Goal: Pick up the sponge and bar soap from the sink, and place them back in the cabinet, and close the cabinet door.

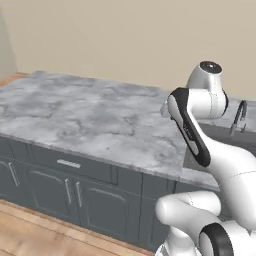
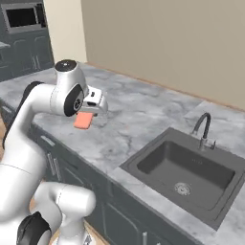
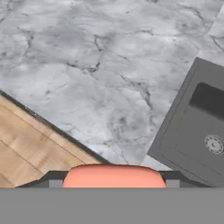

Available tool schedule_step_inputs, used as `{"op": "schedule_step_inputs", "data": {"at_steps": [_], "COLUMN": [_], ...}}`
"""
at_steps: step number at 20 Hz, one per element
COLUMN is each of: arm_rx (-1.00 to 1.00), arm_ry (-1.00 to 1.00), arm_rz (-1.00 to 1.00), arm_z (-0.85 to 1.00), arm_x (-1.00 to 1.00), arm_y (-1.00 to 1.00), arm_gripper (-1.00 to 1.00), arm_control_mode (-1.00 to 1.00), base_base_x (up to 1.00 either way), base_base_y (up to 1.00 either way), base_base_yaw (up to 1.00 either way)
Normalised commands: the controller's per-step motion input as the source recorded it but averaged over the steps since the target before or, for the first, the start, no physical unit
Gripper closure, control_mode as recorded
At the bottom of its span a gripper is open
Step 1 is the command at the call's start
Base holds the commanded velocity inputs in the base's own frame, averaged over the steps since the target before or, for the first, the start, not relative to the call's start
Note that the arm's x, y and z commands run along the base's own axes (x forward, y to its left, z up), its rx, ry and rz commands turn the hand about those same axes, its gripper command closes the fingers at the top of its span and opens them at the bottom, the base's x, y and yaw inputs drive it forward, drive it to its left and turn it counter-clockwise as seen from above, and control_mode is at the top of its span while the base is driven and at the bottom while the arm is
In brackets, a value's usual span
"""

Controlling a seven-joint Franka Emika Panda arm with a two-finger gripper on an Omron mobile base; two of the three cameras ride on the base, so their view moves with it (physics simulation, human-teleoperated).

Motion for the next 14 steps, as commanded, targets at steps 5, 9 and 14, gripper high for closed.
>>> {"op": "schedule_step_inputs", "data": {"at_steps": [5, 9, 14], "arm_rx": [0.0, 0.0, 0.0], "arm_ry": [0.0, 0.0, 0.0], "arm_rz": [0.0, 0.0, 0.0], "arm_z": [0.0, 0.0, 0.0], "arm_x": [0.0, 0.0, 0.0], "arm_y": [0.0, 0.0, 0.0], "arm_gripper": [1.0, 1.0, 1.0], "arm_control_mode": [1.0, 1.0, 1.0], "base_base_x": [0.0, 0.0, 0.0], "base_base_y": [0.25, 0.24, 0.2], "base_base_yaw": [0.63, 0.61, 0.59]}}
